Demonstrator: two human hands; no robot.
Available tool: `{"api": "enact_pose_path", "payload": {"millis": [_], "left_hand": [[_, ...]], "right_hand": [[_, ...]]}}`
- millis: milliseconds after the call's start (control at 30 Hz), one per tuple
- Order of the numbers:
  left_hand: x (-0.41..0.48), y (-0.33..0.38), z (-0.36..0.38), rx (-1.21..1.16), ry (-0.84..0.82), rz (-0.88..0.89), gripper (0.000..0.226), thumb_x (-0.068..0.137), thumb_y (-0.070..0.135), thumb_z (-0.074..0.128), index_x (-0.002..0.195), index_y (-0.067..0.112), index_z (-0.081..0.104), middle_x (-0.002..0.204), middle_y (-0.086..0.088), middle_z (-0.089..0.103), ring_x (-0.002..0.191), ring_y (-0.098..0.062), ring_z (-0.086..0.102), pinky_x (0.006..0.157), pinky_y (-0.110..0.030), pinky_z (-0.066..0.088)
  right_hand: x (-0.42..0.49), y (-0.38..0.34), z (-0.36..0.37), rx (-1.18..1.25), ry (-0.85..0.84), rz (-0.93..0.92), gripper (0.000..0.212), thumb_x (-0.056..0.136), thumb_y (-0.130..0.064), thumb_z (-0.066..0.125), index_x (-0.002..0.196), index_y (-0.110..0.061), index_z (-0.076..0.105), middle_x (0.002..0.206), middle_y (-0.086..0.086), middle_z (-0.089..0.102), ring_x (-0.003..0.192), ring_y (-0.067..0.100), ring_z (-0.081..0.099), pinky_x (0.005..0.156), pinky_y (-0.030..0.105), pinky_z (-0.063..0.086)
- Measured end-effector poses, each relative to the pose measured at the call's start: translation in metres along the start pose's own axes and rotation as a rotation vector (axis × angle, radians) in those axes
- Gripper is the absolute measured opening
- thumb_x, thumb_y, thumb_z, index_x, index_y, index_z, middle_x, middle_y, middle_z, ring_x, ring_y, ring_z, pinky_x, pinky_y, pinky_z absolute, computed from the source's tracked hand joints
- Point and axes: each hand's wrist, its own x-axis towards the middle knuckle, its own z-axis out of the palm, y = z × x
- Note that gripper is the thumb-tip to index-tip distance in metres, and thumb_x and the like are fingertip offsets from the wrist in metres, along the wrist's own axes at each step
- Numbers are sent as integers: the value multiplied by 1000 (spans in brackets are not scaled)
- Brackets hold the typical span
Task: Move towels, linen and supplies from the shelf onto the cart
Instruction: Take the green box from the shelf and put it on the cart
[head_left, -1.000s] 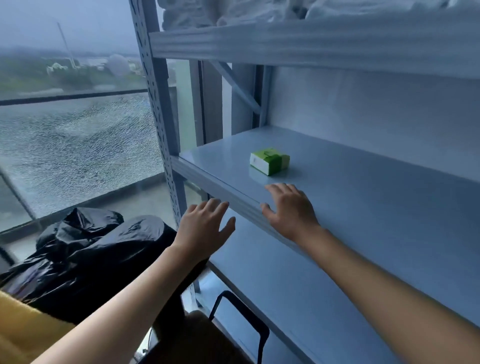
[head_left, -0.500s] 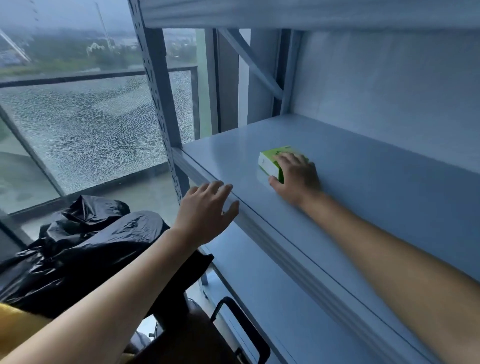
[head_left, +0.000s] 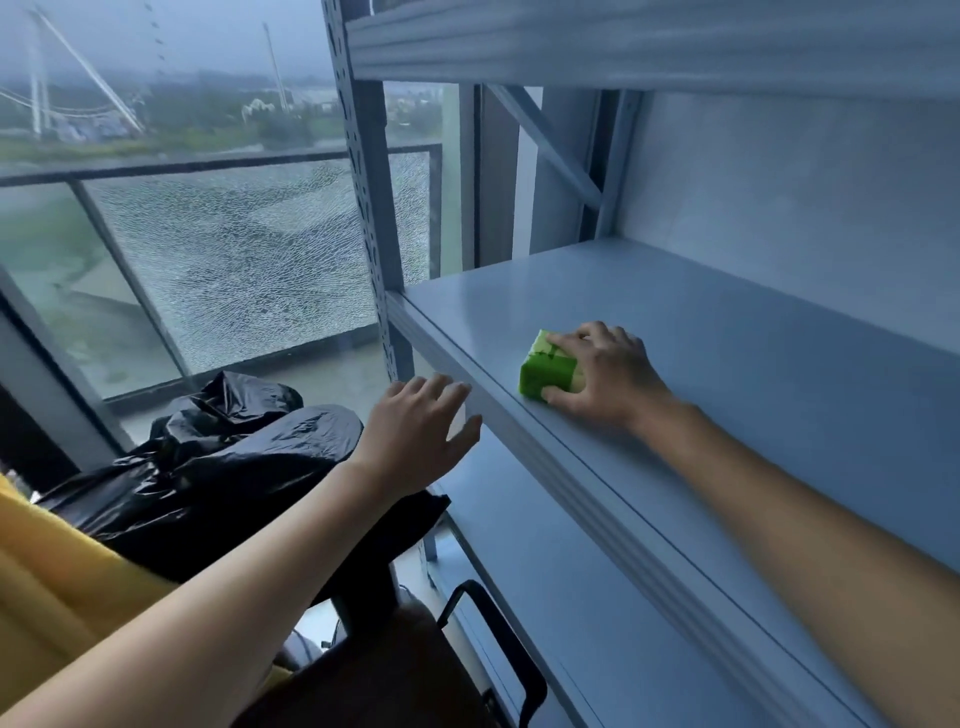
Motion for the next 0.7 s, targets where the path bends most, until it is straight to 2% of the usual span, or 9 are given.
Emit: {"api": "enact_pose_path", "payload": {"millis": [200,500,600,700], "left_hand": [[-33,1,-21,22,-6,70,53,94,53,36,117,14,64,111,-7,68,91,-30,66,79,-40,51],[-103,5,-62,-40,4,219,56,94,56,30,115,14,61,108,-6,66,91,-30,65,79,-42,51],[-123,23,-71,-65,-10,312,57,94,56,29,117,15,60,112,-6,66,97,-30,64,82,-42,51],[-136,55,-79,-101,-23,408,59,94,56,27,117,14,62,112,-6,67,95,-31,65,81,-42,51]], "right_hand": [[-56,-34,-21,-9,-26,73,76,73,-64,65,140,-34,44,127,7,44,114,31,50,98,42,40],[-174,-103,-55,-50,113,216,74,71,-64,68,138,-35,50,124,4,48,112,29,52,96,39,38],[-220,-115,-74,-68,163,302,75,69,-65,67,136,-34,52,123,5,50,111,30,53,96,40,39],[-273,-118,-96,-97,204,402,75,70,-63,70,136,-32,53,123,5,50,111,30,53,96,41,39]]}}
